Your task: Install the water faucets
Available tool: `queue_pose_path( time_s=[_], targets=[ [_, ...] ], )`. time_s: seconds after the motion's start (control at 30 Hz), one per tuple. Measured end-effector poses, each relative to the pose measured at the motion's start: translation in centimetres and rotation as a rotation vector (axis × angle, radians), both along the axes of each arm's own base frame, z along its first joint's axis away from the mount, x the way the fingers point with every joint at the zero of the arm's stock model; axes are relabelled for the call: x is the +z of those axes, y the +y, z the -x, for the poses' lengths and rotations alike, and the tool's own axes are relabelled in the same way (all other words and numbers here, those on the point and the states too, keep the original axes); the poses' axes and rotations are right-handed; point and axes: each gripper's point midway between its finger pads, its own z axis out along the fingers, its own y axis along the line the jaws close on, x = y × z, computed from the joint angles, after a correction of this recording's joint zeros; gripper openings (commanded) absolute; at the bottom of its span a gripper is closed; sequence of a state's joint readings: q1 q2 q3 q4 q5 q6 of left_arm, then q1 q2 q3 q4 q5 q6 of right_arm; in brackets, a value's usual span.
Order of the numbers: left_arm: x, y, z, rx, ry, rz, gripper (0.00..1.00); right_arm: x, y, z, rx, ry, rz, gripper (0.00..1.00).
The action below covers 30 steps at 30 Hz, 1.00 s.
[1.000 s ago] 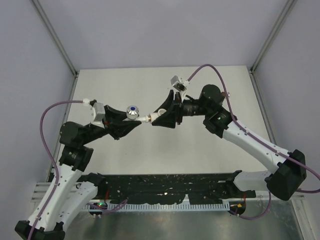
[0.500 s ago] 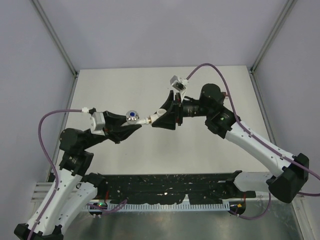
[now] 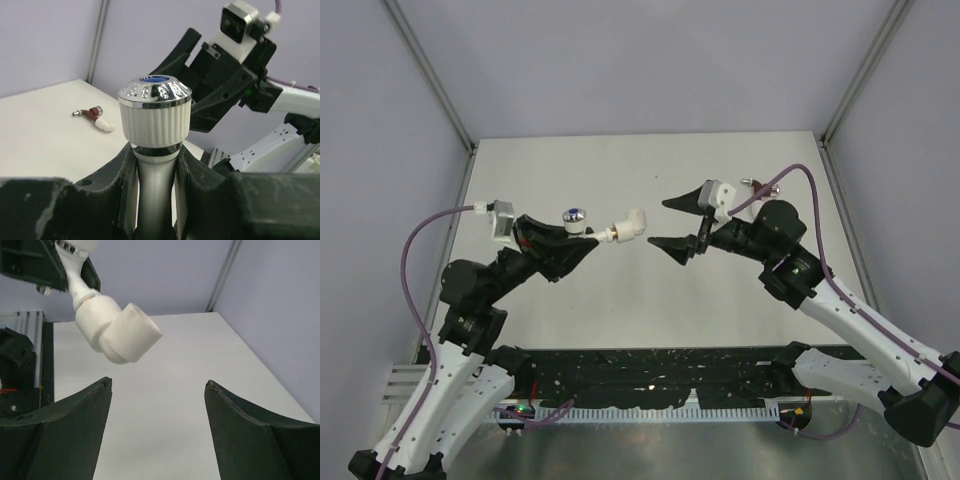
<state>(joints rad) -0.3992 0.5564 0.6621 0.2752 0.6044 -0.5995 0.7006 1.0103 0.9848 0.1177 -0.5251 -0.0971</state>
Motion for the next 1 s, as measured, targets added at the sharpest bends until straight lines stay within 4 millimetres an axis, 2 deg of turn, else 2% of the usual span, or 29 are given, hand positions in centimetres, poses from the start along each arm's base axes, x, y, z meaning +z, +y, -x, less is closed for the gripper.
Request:
queue_pose_path(
  time_s=[0.13, 0.23, 0.43, 0.57, 0.67, 0.83, 1.0],
  targets=[
    [-0.4, -0.2, -0.5, -0.009, 0.144, 0.063, 0.00, -1.8, -1.2, 0.4, -0.014, -0.186, 0.036, 0.80],
    [-1.0, -0.2, -1.2, -0.002, 0.249, 0.110, 0.00, -2.7, -1.3, 0.7, 0.005, -0.288, 0.071, 0.80],
    [-2.6, -0.4, -2.3, 0.013, 0.399, 0.158, 0.00, -2.0, -1.3, 2.1, 0.062, -0.470, 0.056, 0.80],
    [-2.9, -0.6, -2.4, 0.004, 0.437, 0.169, 0.00, -0.9, -1.0, 3.1, 0.111, -0.552, 0.031, 0.80],
    [-3.0, -0.7, -2.4, -0.005, 0.449, 0.170, 0.00, -0.8, -0.5, 3.7, 0.154, -0.586, 0.027, 0.79],
    [-3.4, -1.2, -2.3, -0.038, 0.493, 0.167, 0.00, -1.8, 0.6, 3.6, 0.201, -0.605, 0.049, 0.79],
    [-3.8, -1.6, -2.3, -0.072, 0.550, 0.169, 0.00, -1.7, 1.4, 3.3, 0.217, -0.659, 0.078, 0.78]
  ],
)
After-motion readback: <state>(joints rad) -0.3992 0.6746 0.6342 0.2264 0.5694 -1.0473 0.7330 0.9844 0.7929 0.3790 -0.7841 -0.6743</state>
